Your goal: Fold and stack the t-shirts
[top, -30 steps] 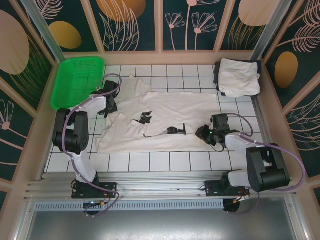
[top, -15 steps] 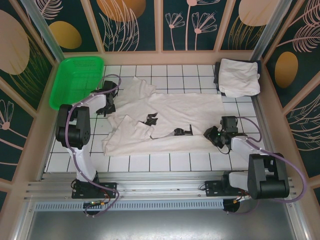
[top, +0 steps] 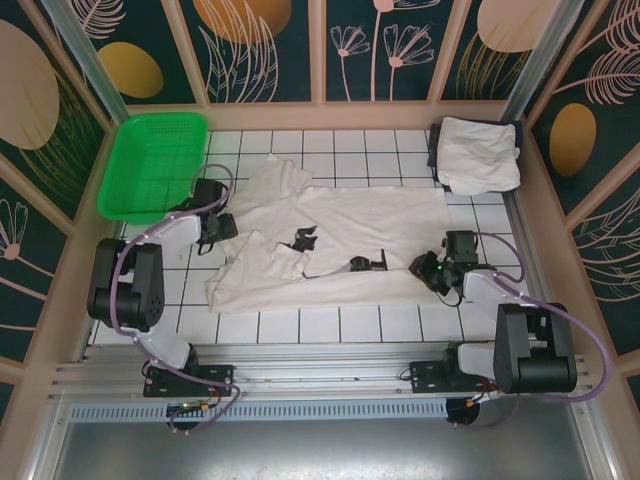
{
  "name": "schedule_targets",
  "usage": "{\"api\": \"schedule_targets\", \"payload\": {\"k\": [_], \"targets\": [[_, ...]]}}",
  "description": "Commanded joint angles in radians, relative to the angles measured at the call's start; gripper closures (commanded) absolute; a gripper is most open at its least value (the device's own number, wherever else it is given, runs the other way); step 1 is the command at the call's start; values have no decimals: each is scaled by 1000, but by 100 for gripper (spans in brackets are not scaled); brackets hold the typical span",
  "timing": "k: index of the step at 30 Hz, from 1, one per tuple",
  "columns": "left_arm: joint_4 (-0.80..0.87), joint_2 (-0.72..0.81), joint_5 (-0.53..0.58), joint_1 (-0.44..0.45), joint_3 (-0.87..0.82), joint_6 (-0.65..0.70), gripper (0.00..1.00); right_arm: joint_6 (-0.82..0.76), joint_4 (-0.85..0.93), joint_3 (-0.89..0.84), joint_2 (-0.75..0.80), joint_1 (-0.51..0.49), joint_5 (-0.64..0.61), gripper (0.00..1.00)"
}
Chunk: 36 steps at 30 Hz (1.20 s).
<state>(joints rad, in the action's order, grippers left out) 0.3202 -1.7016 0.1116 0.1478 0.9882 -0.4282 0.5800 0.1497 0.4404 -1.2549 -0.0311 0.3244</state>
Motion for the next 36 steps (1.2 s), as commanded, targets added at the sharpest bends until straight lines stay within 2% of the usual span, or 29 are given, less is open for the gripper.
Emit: {"api": "schedule_targets", "payload": {"k": [1,3,6,10,13,15,17,19,21,22,24,26,29,31,36], "targets": [[-57,-43,-5,-4,-6,11,71,-30,41,12,2,12,-15,68],[-49,-45,28,-4,4,15,86,-31,40,5,13,28,-22,68],[1,-61,100,-7,28,18,100,-32,29,-16,20,59,-3,68],[47,-89,168,-19,53,0,100,-46,33,-21,20,72,7,68],[50,-102,155,-21,71,10,100,-54,34,-23,16,77,4,68],[63,-111,201,-21,83,12,100,-60,35,-27,14,85,5,68],[89,-119,235,-25,103,14,97,-63,33,-33,18,93,7,68],[89,-119,240,-25,114,18,89,-68,31,-38,22,100,10,68],[93,-114,224,-25,129,15,64,-71,33,-34,22,103,17,68],[99,-106,209,-25,132,11,63,-71,33,-34,23,103,21,68],[113,-57,177,-25,116,2,53,-68,32,-34,30,104,30,68],[120,31,144,-24,75,-20,50,-65,30,-33,38,103,32,68],[75,181,-15,-17,-57,-47,49,-63,21,-34,39,103,35,68],[46,264,-76,-1,-148,-83,49,-61,14,-30,32,103,38,68],[-100,343,-225,45,-324,-174,54,-66,-11,-16,-10,103,45,68]]}}
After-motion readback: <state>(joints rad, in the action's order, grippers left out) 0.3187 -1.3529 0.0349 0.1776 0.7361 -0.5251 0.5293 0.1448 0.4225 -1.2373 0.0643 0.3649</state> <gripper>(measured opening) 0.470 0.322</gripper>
